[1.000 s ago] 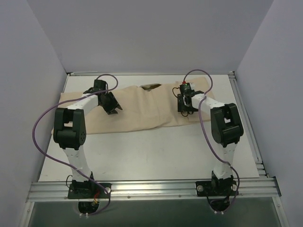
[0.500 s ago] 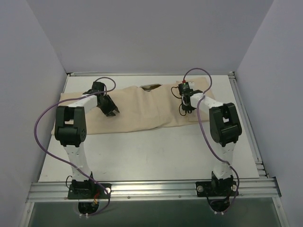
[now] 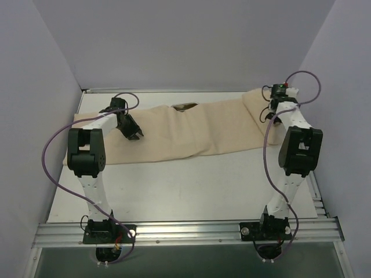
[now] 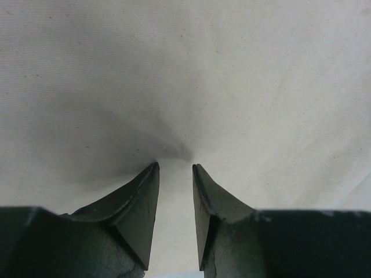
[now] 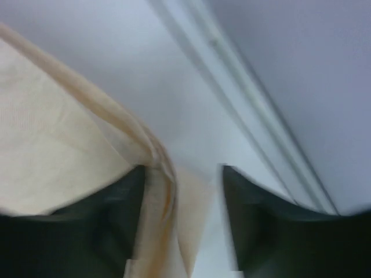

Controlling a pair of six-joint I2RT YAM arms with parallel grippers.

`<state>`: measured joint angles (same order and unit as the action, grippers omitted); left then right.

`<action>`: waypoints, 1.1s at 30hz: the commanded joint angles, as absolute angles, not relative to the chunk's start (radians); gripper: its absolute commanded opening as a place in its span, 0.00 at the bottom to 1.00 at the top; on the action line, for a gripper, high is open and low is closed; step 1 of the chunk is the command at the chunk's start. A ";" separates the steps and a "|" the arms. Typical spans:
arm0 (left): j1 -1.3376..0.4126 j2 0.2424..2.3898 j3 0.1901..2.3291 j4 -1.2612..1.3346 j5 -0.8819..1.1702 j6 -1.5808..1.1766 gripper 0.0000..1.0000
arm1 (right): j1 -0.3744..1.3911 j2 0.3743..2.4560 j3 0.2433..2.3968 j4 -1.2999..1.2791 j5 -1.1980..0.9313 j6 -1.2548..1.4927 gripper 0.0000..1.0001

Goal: Open and lay out the surgical kit
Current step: Open the surgical kit at the center of the board.

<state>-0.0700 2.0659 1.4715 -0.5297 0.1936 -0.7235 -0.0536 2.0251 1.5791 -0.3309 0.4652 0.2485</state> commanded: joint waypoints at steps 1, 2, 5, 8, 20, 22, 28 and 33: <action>-0.064 2.072 1.554 -0.575 0.193 -0.704 0.38 | -0.152 1.922 1.654 -0.413 0.551 0.230 0.65; -0.066 2.066 1.562 -0.583 0.195 -0.695 0.38 | -0.147 1.913 1.664 -0.416 0.534 0.229 0.70; -0.069 2.013 1.545 -0.595 0.187 -0.689 0.39 | -0.056 1.881 1.633 -0.382 0.450 0.255 0.86; -0.067 1.961 1.478 -0.545 0.219 -0.710 0.40 | 0.090 1.868 1.611 -0.308 0.443 0.255 0.91; -0.006 2.127 1.537 -0.615 0.222 -0.643 0.02 | 0.000 2.106 1.554 -0.187 0.074 0.348 0.08; -0.005 2.201 1.612 -0.679 0.216 -0.626 0.02 | -0.029 2.108 1.517 -0.183 0.080 0.353 0.08; 0.032 2.307 1.776 -0.762 0.224 -0.591 0.02 | -0.057 2.069 1.309 -0.147 0.040 0.403 0.04; 0.032 2.417 1.925 -0.851 0.262 -0.558 0.02 | -0.057 2.033 1.149 -0.097 0.011 0.423 0.04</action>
